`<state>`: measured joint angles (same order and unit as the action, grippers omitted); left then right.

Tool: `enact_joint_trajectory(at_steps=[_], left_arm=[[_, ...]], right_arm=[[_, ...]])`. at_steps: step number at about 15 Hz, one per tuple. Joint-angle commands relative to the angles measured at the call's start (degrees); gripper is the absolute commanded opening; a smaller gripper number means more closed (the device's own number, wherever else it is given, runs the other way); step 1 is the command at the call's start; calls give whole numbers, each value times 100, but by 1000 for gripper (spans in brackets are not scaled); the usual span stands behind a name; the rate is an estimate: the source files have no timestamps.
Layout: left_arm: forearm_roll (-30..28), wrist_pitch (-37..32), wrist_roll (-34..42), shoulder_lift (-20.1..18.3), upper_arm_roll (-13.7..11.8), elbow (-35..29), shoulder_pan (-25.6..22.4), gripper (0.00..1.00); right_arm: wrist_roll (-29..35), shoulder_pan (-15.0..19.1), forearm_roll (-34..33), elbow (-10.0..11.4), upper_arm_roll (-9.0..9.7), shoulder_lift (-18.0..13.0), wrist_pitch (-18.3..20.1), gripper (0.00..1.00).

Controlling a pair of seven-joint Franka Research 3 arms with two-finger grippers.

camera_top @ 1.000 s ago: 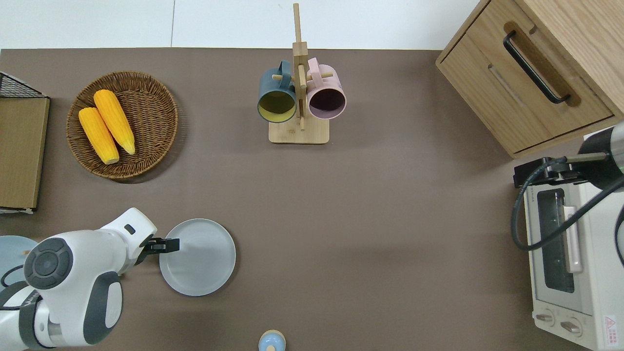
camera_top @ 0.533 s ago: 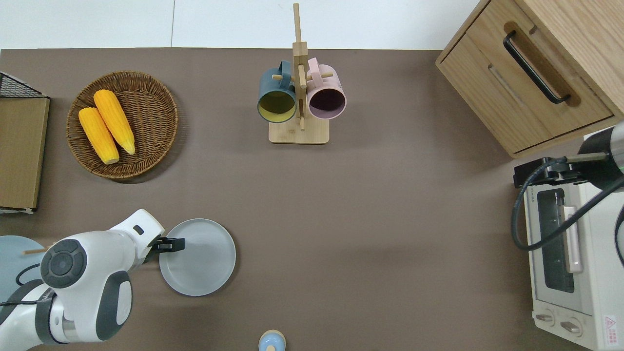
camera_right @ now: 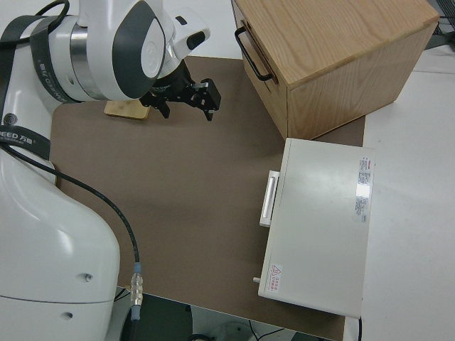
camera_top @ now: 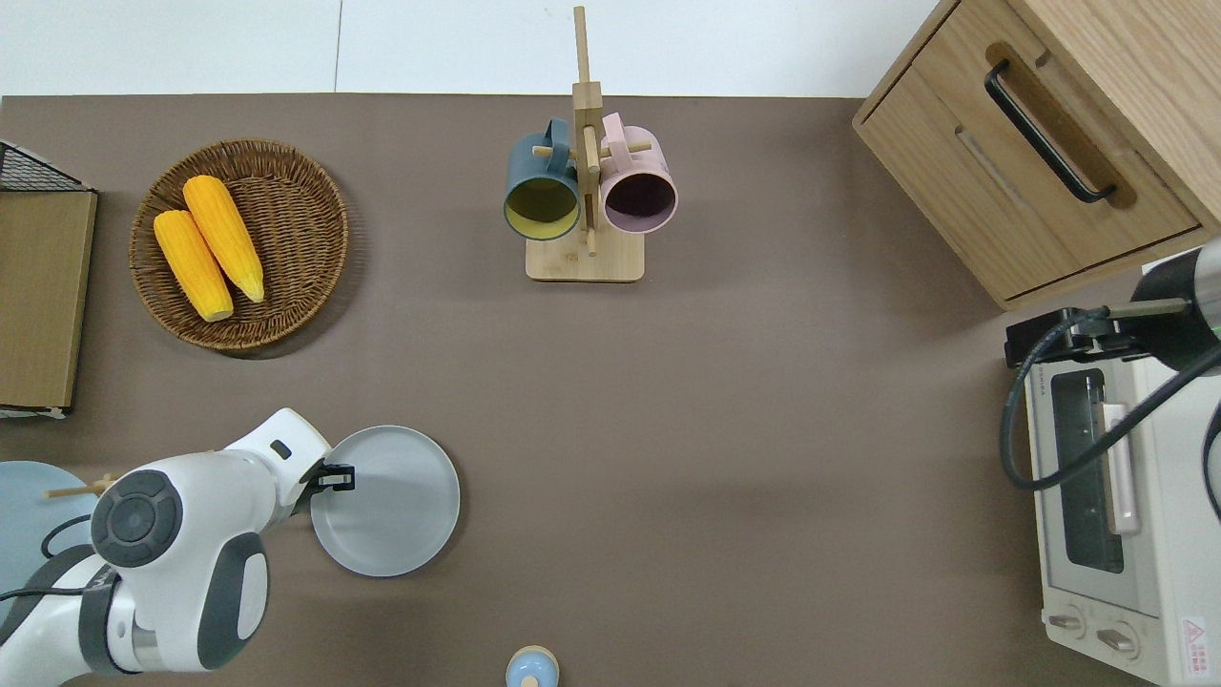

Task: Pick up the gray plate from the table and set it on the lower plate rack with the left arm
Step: 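Close the left gripper on the gray plate's rim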

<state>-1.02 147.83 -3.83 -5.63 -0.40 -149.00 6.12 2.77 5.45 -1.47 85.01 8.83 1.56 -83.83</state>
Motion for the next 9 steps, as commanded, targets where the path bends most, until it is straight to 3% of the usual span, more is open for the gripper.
enact_joint_trajectory(at_steps=[1, 9], left_arm=[[-47, 158, -179, -9, -21, -130, 179, 0], [-29, 36, -161, -88, -12, -112, 188, 0]], right_arm=[[22, -27, 16, -29, -22, 11, 34, 983], [22, -27, 16, -29, -22, 11, 34, 983]])
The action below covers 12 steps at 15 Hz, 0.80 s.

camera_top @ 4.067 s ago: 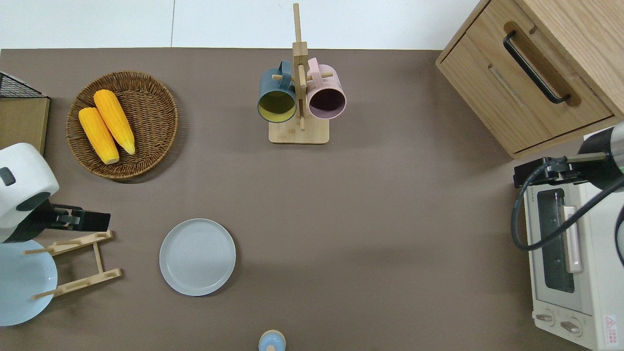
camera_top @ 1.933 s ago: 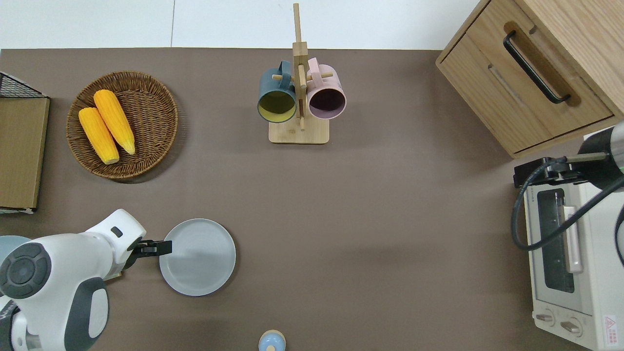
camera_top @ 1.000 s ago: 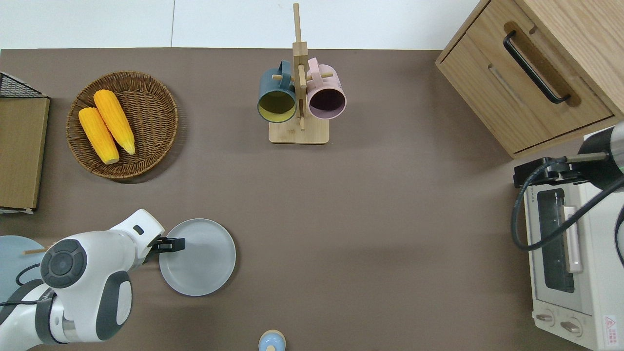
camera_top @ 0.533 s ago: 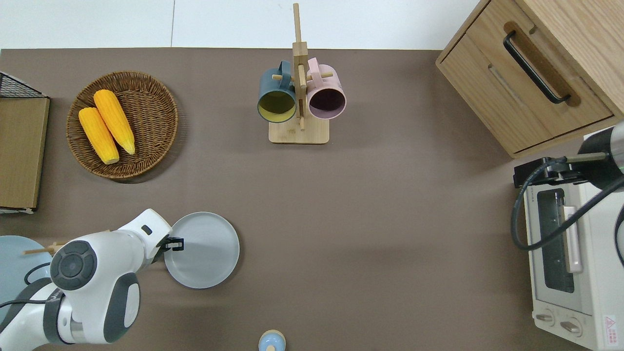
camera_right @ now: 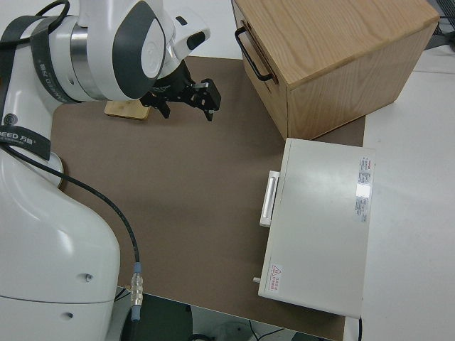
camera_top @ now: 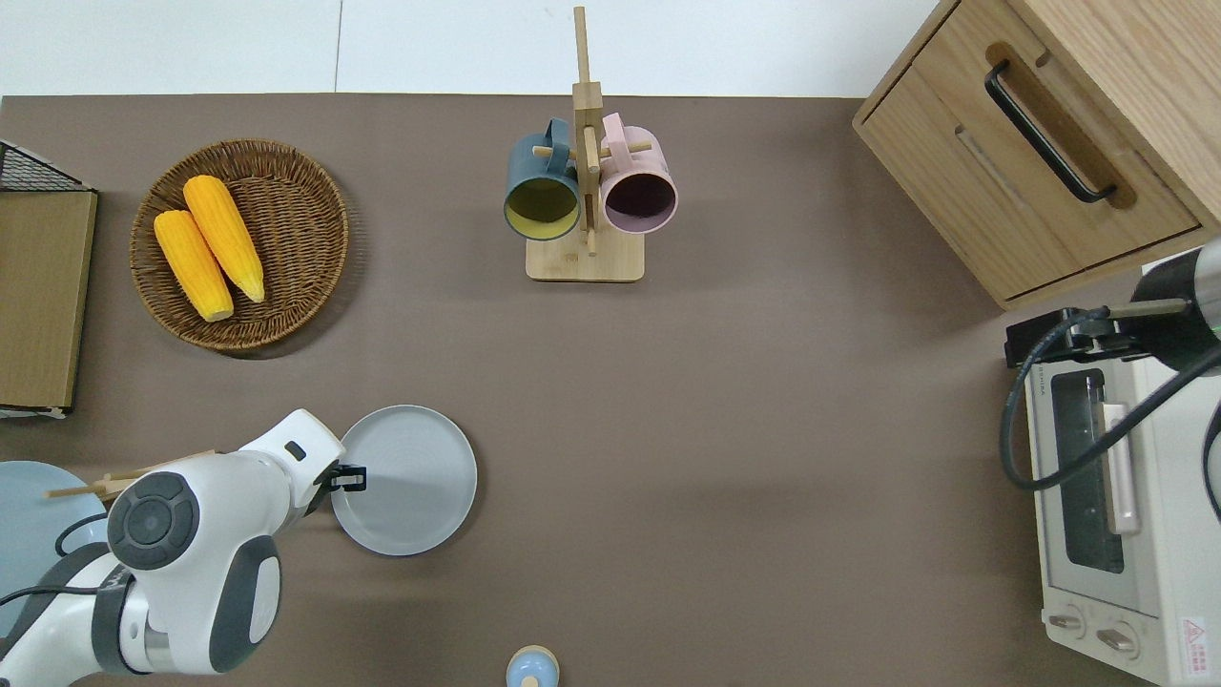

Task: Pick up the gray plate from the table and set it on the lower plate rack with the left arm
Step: 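Close the left gripper on the gray plate's rim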

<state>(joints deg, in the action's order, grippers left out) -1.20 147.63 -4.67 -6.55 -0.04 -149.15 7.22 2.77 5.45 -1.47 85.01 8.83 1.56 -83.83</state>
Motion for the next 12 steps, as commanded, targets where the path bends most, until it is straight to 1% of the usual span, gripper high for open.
enact_joint_trajectory(at_steps=[1, 5, 8, 12], left_arm=[[-12, -6, -78, -56, -49, -88, 69, 0], [14, -436, -52, -320, -57, 0, 60, 0], [14, -797, -61, -390, -57, 193, 60, 0], [32, -1516, -61, -618, -49, 526, 69, 0]], right_arm=[[22, -26, 16, -29, -22, 11, 34, 983], [22, -26, 16, -29, -22, 11, 34, 983], [22, -26, 16, -29, -22, 11, 34, 983], [22, -26, 16, -29, -13, 11, 34, 983]])
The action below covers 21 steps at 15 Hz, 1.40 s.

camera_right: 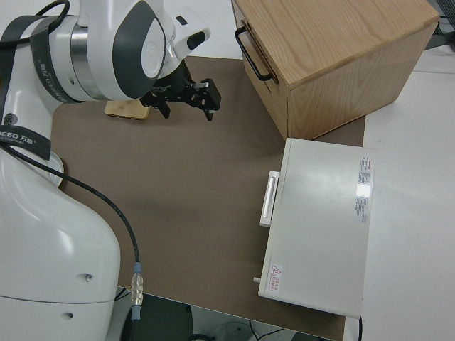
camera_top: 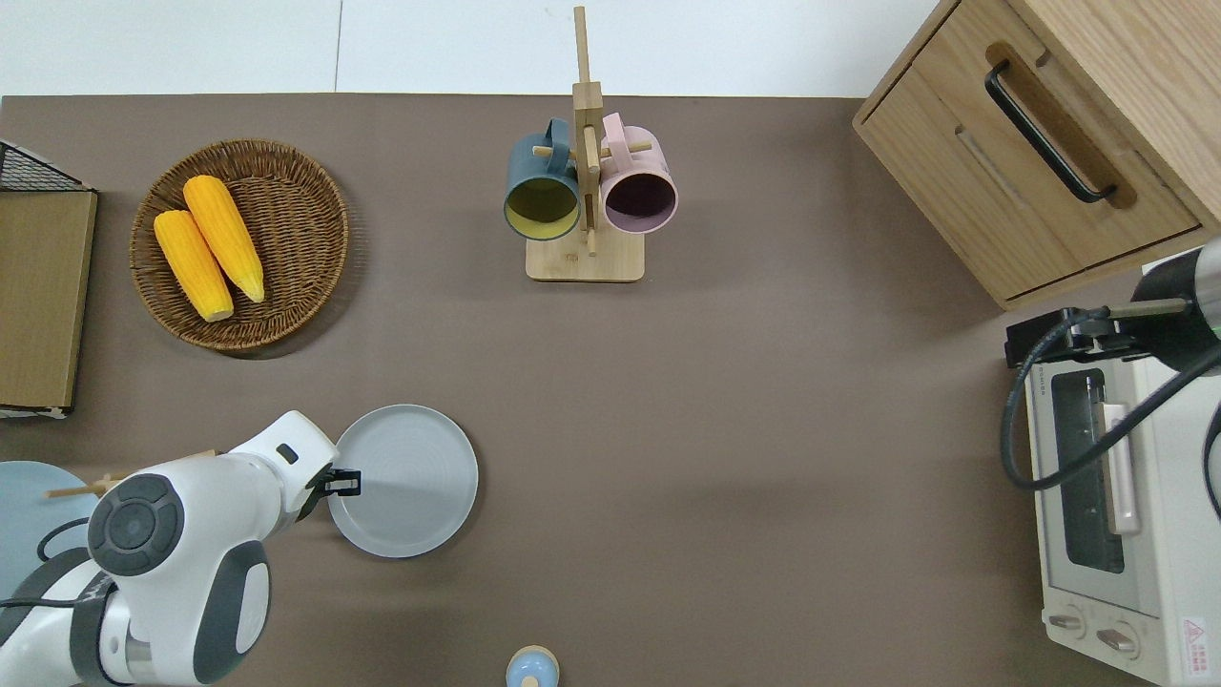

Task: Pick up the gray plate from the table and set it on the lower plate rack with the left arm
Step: 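Lift the gray plate with the left gripper and tilt it upright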

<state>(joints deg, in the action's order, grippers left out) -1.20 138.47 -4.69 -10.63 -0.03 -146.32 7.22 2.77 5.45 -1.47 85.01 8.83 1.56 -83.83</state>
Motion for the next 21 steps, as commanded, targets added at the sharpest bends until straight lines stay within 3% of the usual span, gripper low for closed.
enact_joint_trajectory(at_steps=[1, 12, 21], left_arm=[[32, -759, -50, -263, -50, 340, 69, 0], [23, -3044, 12, -545, -94, 1833, 43, 0], [-21, -3897, 100, -677, -129, 2458, 7, 0]], right_arm=[[22, -26, 16, -29, -22, 11, 34, 983], [22, -26, 16, -29, -22, 11, 34, 983], [22, -26, 16, -29, -22, 11, 34, 983]])
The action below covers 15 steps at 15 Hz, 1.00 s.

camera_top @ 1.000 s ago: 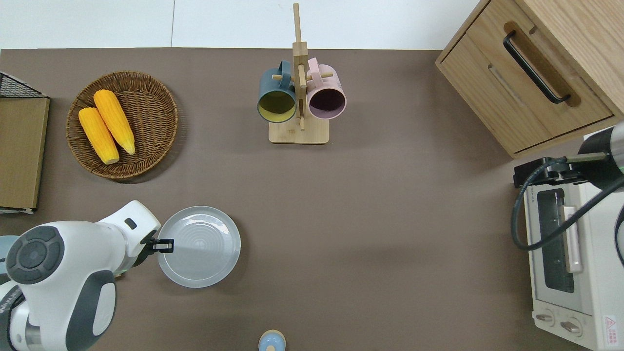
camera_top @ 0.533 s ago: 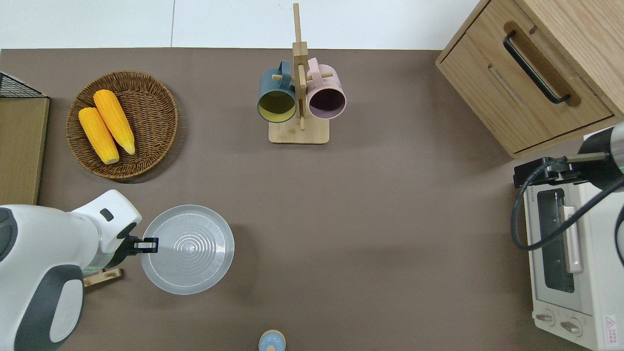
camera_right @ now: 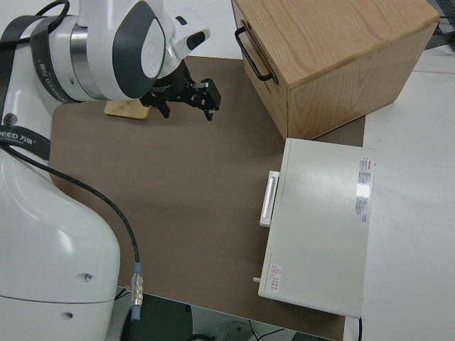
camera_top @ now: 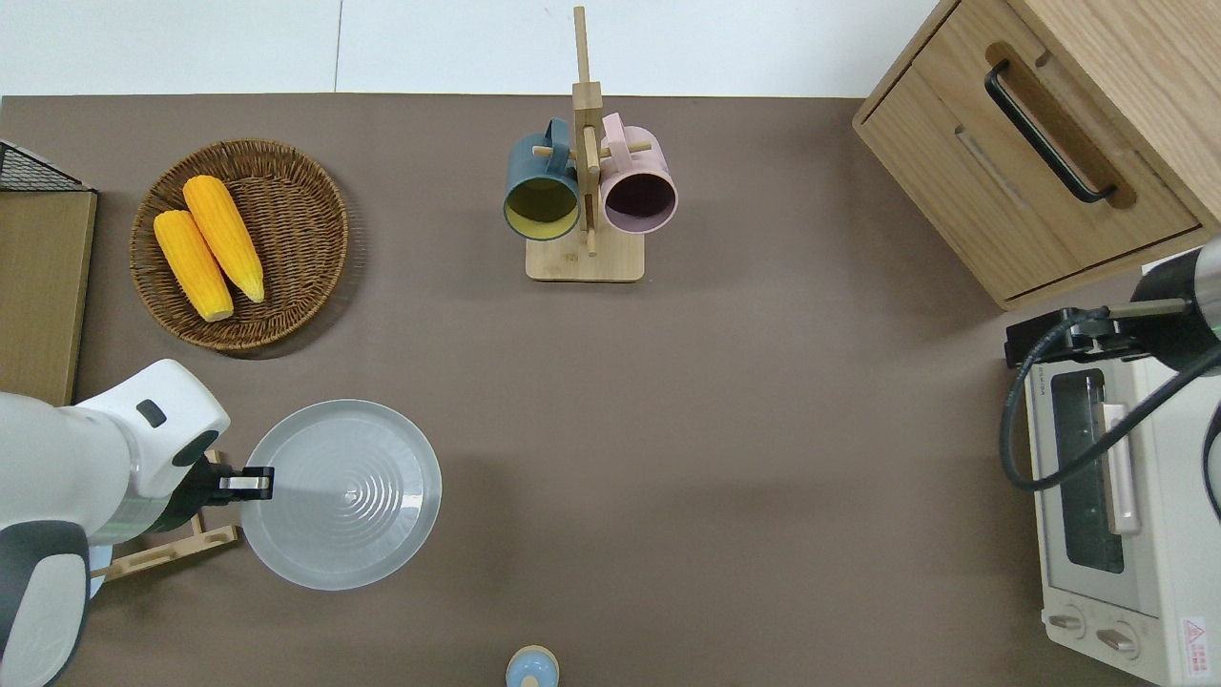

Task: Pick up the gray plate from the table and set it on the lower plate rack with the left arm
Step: 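Lift the gray plate with the left gripper and tilt it upright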

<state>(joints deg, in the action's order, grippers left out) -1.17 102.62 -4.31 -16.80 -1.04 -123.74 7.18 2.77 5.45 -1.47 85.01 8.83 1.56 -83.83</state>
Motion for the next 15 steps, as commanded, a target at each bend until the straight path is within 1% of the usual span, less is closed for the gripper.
enact_joint_trajectory(at_steps=[1, 3, 4, 11, 15], left_arm=[[20, -373, 62, -60, -36, 244, 3, 0], [107, -435, 71, -69, -45, 341, -6, 0], [282, -514, 53, -60, -28, 385, 3, 0], [1960, -936, -35, -113, 148, 438, 47, 0], [2603, -1173, -43, -192, 157, 429, 38, 0]], right_arm=[[22, -26, 16, -29, -22, 11, 34, 983], [22, -26, 16, -29, -22, 11, 34, 983], [22, -26, 16, -29, -22, 11, 34, 983], [22, -26, 16, -29, -13, 11, 34, 983], [22, -26, 16, -29, -22, 11, 34, 983]])
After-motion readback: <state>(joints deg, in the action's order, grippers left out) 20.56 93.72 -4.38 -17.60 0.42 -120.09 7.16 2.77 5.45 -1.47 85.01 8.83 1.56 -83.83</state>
